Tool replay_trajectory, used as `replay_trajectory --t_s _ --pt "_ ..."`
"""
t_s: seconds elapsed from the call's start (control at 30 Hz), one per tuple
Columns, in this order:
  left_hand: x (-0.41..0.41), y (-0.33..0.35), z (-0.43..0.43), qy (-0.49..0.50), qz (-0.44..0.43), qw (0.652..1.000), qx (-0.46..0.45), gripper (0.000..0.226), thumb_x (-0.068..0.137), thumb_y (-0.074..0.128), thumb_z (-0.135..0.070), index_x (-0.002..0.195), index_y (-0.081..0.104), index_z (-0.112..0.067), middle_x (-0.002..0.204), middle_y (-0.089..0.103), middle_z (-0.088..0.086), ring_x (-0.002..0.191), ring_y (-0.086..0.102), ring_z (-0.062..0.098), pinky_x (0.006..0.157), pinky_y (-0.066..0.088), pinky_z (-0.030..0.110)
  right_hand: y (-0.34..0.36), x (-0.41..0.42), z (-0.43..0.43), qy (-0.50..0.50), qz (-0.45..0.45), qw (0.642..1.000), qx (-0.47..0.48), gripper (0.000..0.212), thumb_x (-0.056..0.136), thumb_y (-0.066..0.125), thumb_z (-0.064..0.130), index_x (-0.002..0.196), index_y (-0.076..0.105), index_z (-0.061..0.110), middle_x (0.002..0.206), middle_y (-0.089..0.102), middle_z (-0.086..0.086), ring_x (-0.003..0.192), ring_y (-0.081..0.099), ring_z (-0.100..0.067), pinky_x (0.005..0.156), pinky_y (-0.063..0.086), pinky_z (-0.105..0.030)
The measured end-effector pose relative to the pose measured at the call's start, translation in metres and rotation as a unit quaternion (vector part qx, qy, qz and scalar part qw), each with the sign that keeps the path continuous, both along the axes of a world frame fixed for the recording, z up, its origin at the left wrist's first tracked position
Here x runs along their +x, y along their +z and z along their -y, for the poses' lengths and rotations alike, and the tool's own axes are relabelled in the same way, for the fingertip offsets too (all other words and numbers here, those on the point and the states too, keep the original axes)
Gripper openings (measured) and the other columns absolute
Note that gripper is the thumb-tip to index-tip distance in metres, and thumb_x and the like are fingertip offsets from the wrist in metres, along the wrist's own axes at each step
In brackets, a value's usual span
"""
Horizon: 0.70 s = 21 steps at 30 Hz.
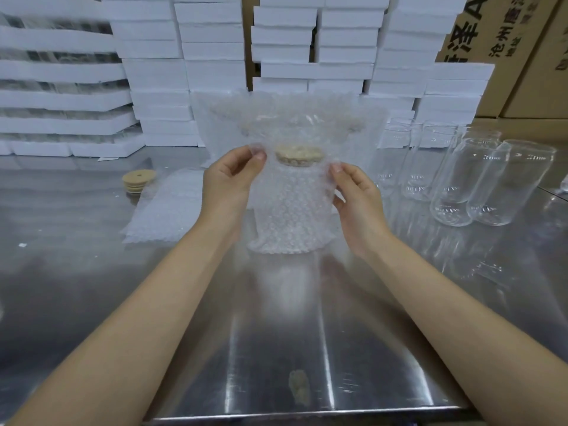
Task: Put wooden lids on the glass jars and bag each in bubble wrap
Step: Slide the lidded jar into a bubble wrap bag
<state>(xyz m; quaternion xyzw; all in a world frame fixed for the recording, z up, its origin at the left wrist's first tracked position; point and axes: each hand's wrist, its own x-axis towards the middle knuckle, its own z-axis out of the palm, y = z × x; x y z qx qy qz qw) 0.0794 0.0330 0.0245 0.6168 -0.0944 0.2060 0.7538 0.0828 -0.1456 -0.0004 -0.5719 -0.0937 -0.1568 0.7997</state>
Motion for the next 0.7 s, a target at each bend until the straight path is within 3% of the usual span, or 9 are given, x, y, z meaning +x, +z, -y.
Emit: replay_trajectory --t_s 0.07,0.13,0.2,0.23,0.37,0.47,0.57,0.63,0.7 --pt "0.003 0.000 -0.004 -0.010 -0.009 1.000 0.014 0.032 0.094 0.059 -0.033 0.118 0.065 -0.014 0.110 0.070 -0.009 0.105 0.062 0.005 0.098 0.049 0.028 0.005 0.001 0.004 -0.004 -0.009 0.999 0.041 0.015 0.098 0.056 0.020 0.087 0.066 0.021 0.090 0.067 0.006 0.086 0.061 -0.009 0.084 0.047 -0.026" --pt "0.005 -0.003 -0.008 -0.046 -0.029 0.997 0.052 0.071 0.081 0.062 -0.061 0.132 0.055 -0.014 0.127 0.062 -0.002 0.118 0.057 0.012 0.106 0.043 0.038 0.008 0.003 0.008 0.015 -0.024 0.997 0.069 0.019 0.101 0.049 0.026 0.093 0.065 0.020 0.093 0.066 0.006 0.086 0.061 -0.009 0.081 0.047 -0.024" --pt "0.005 -0.006 -0.010 -0.081 -0.028 0.991 0.104 0.110 0.054 0.069 -0.079 0.140 0.045 -0.015 0.137 0.055 -0.001 0.124 0.053 0.012 0.106 0.041 0.031 0.007 0.003 0.009 0.044 -0.033 0.996 0.065 0.021 0.100 0.046 0.030 0.096 0.064 0.021 0.091 0.068 0.009 0.083 0.063 -0.006 0.080 0.046 -0.023" --pt "0.005 -0.009 -0.010 -0.100 -0.020 0.986 0.131 0.118 0.045 0.072 -0.080 0.140 0.043 -0.016 0.137 0.054 -0.002 0.125 0.052 0.010 0.103 0.042 0.026 0.005 0.003 0.008 0.058 -0.032 0.996 0.052 0.020 0.099 0.047 0.031 0.095 0.064 0.022 0.090 0.069 0.011 0.083 0.064 -0.005 0.080 0.046 -0.023" --pt "0.006 -0.019 -0.004 -0.134 -0.018 0.968 0.212 0.094 0.054 0.087 -0.053 0.134 0.044 -0.027 0.128 0.059 -0.014 0.115 0.057 -0.002 0.096 0.046 0.020 -0.006 0.001 0.005 0.104 -0.007 0.994 -0.044 0.028 0.092 0.055 0.045 0.105 0.067 0.024 0.111 0.070 0.004 0.103 0.065 -0.009 0.086 0.050 -0.022" --pt "0.004 -0.021 0.000 -0.108 -0.013 0.970 0.217 0.066 0.061 0.084 -0.044 0.119 0.053 -0.034 0.116 0.064 -0.017 0.103 0.060 -0.008 0.082 0.047 0.007 -0.007 0.003 0.003 0.077 0.021 0.996 -0.029 0.015 0.088 0.064 0.040 0.089 0.068 0.025 0.093 0.070 0.007 0.087 0.067 -0.006 0.073 0.051 -0.019" --pt "0.004 -0.013 -0.008 -0.133 -0.023 0.961 0.241 0.051 0.064 0.071 -0.052 0.109 0.059 -0.032 0.111 0.065 -0.017 0.101 0.062 -0.006 0.082 0.046 0.008 -0.005 0.011 0.009 -0.008 0.026 1.000 0.003 0.012 0.090 0.062 0.036 0.092 0.064 0.025 0.090 0.070 0.009 0.085 0.066 -0.006 0.077 0.051 -0.026" --pt "0.009 -0.012 -0.019 -0.104 -0.022 0.965 0.241 0.055 0.075 0.060 -0.051 0.117 0.060 -0.016 0.116 0.065 -0.006 0.103 0.061 0.001 0.088 0.044 0.011 -0.005 0.013 0.015 -0.019 0.029 0.999 -0.039 0.029 0.084 0.061 0.042 0.109 0.057 0.029 0.105 0.066 0.007 0.098 0.063 -0.010 0.087 0.050 -0.032" --pt "0.018 -0.016 -0.035 0.046 -0.030 0.958 0.282 0.047 0.090 0.055 -0.044 0.121 0.061 -0.009 0.119 0.064 0.003 0.108 0.059 0.013 0.091 0.042 0.017 -0.010 0.009 0.015 0.006 0.037 0.985 -0.169 0.071 0.072 0.071 0.054 0.133 0.039 0.036 0.134 0.051 0.001 0.121 0.053 -0.014 0.101 0.044 -0.033"
